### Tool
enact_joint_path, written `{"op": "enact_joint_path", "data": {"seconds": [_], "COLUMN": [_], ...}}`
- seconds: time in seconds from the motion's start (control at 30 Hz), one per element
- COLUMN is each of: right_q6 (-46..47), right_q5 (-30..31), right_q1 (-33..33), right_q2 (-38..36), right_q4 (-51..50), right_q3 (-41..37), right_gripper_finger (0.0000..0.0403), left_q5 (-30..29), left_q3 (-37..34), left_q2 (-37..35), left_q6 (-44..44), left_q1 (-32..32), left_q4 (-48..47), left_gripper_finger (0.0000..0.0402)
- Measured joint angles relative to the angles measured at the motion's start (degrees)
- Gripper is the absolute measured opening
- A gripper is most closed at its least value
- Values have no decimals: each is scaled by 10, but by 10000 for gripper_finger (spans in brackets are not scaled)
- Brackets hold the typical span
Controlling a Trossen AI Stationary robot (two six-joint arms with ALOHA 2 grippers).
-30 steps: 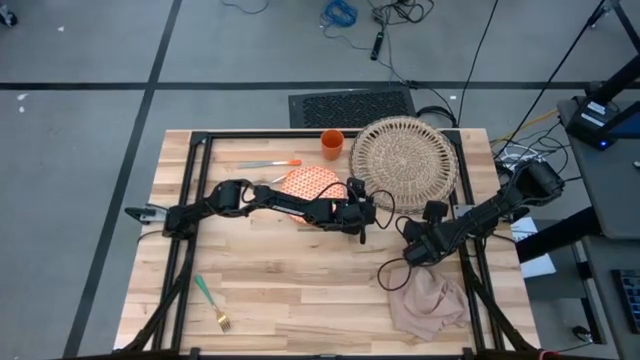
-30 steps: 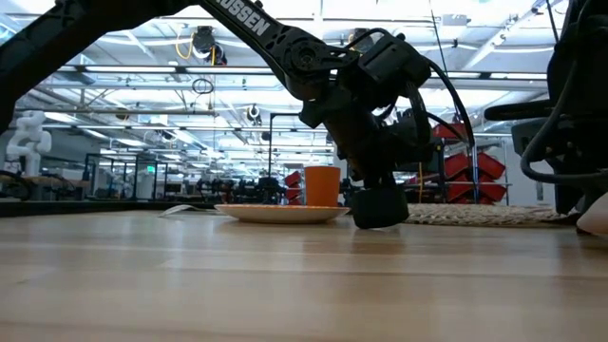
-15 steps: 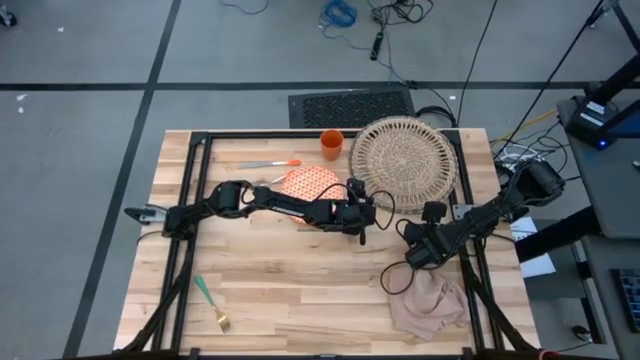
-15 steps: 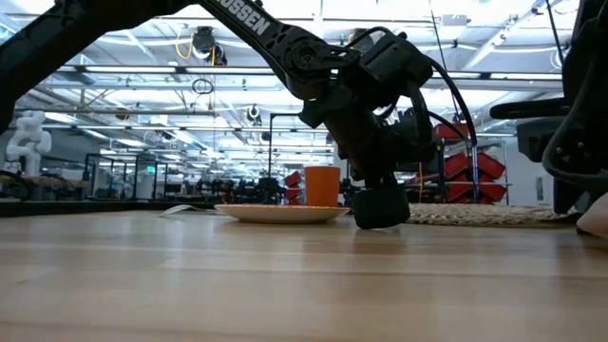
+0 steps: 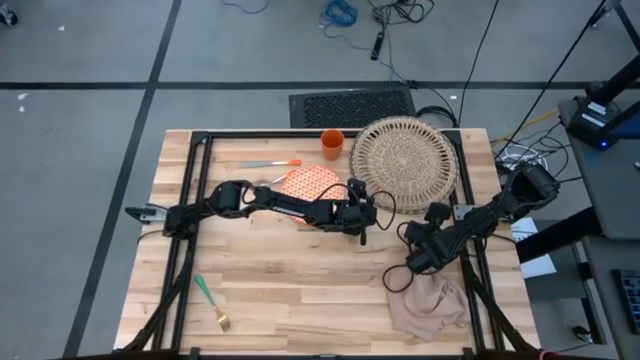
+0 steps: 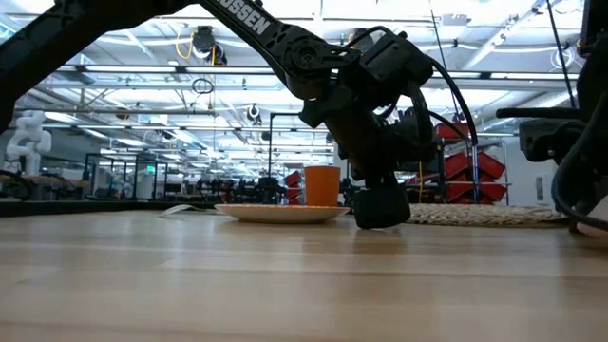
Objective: Set table place
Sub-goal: Move the mat to the center of the table
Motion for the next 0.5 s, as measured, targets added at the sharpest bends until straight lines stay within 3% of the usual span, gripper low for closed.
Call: {"op": "enact_joint_path", "data": {"seconds": [0.13, 0.5], "right_q6": [37, 22], "right_q5": [5, 51], "right_q1": [-3, -53], "right_q2": [-1, 50], "right_q4": [-24, -50], "right_q3": [8, 8], "right_gripper_finger": [209, 210], "left_q5": [2, 5], "left_q3": [0, 6], "left_q2": [0, 0], "left_q6": [4, 17], "left_q1": [0, 3], "left_q4": [2, 17], "left_gripper_finger": [192, 192]}}
